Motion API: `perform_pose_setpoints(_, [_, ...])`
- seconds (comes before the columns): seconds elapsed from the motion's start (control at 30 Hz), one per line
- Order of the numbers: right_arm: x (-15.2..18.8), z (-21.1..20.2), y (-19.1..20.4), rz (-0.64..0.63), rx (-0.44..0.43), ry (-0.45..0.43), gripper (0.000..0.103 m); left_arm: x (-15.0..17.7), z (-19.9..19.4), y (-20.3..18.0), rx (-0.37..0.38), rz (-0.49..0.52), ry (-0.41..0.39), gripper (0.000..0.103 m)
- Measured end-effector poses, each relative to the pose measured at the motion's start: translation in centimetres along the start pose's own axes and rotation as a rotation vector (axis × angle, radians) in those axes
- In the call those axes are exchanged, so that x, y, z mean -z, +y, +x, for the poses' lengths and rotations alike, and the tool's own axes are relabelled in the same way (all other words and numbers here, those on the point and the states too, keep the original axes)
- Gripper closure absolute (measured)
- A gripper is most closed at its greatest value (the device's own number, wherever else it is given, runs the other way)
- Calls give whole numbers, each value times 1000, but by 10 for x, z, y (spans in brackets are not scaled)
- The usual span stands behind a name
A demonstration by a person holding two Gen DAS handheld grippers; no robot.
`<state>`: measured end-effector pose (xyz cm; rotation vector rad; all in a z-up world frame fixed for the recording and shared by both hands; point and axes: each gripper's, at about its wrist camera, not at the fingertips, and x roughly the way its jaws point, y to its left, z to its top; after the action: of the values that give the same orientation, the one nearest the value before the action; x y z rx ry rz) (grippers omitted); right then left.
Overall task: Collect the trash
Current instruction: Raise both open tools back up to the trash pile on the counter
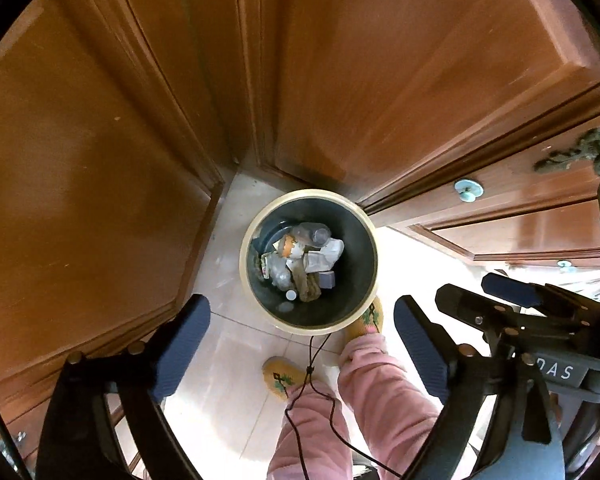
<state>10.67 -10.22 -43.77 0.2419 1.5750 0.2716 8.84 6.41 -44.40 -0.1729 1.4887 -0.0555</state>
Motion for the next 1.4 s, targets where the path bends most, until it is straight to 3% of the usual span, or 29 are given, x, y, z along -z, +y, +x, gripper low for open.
perform_pose_setpoints(0.27, [12, -36, 7, 23, -14, -25, 29, 2, -52, -6, 12, -16, -4, 6])
perform_pose_setpoints(0.57, [29, -126, 25, 11, -56, -128, 29, 4, -153, -21, 17, 42, -67, 6])
perform_pose_setpoints(0.8, [45, -211, 39, -14, -47, -261, 29, 4, -251, -39, 68, 93, -209, 6])
perform_pose_setpoints(1.1, [55, -298, 54, -49, 10, -428, 29, -9, -348, -58, 144, 166, -412, 6])
perform_pose_setpoints(1.27, [54, -341, 67, -69, 33, -503, 29, -23, -388, -68, 150, 202, -491, 6])
perform_pose_setpoints(1.4, [43, -371, 74, -91, 49, -556, 29, -41, -409, -79, 110, 219, -549, 6])
